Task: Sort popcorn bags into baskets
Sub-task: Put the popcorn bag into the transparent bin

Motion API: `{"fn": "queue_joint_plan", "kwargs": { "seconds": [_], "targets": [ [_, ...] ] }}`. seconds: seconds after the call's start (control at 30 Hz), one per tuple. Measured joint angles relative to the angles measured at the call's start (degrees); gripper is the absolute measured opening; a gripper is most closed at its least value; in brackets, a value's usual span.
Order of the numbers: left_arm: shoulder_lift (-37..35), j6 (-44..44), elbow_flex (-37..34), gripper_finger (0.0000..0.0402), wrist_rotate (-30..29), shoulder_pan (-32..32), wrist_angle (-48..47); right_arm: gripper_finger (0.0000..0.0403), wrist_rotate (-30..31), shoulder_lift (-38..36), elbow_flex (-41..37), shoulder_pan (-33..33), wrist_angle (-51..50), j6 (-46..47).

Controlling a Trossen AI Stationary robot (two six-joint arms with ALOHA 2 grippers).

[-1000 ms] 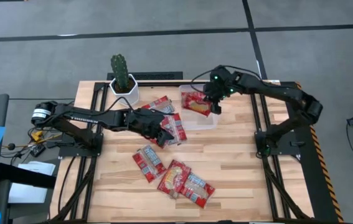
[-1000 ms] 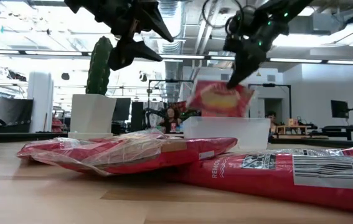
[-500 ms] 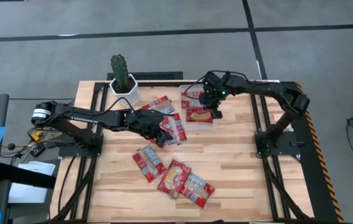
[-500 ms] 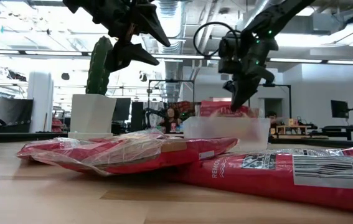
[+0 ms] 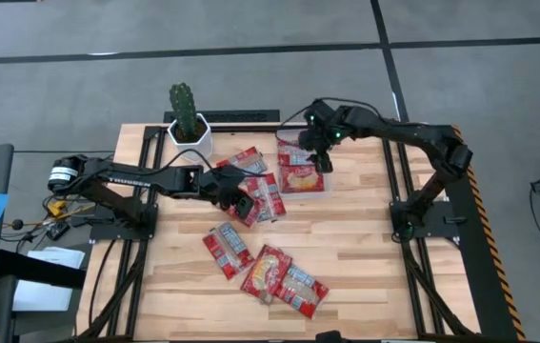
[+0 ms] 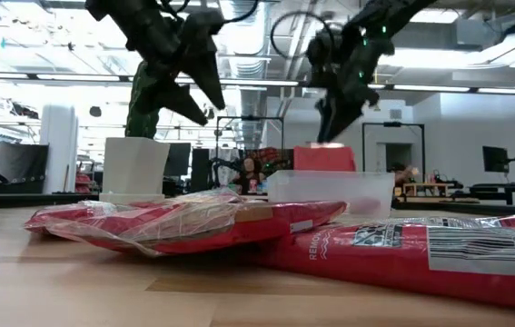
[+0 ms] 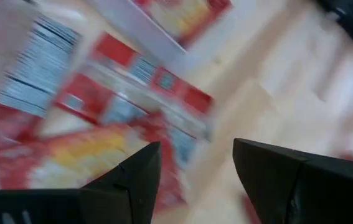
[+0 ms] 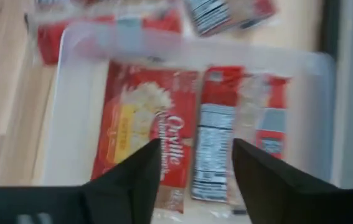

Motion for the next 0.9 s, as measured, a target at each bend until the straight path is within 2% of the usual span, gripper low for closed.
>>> {"fn": "queue_joint_plan", "kwargs": {
  "seconds": [0.13,0.3,0.47,0.6,0.73,0.9],
  "targets": [
    [0.1,3.8,-2.7,0.0188,-7.5,2.9,3.9,0.0253,1.5,-1.5,4.8,-0.1,-2.1,4.0],
    [0.1,8.3,-8.3,0.0164,-14.9,8.2,13.1,0.0240,1.5,-5.5,6.7,-0.1,-2.4,6.6],
    [0.1,10.3,-13.5,0.0089,-15.4,12.9,24.4,0.0211,2.8,-9.3,6.7,-0.1,-2.4,11.0],
    [0.2,11.1,-14.5,0.0013,-16.0,15.6,26.1,0.0185,2.7,-11.9,6.7,-0.1,-2.4,13.3],
    [3.7,12.2,-14.6,0.0008,-15.5,16.8,27.1,0.0160,2.6,-13.2,6.7,0.1,-2.4,16.3],
    [11.5,13.2,-12.5,0.0001,-15.3,16.2,28.4,0.0131,2.6,-14.0,6.7,0.0,-2.4,19.1]
  ]
}}
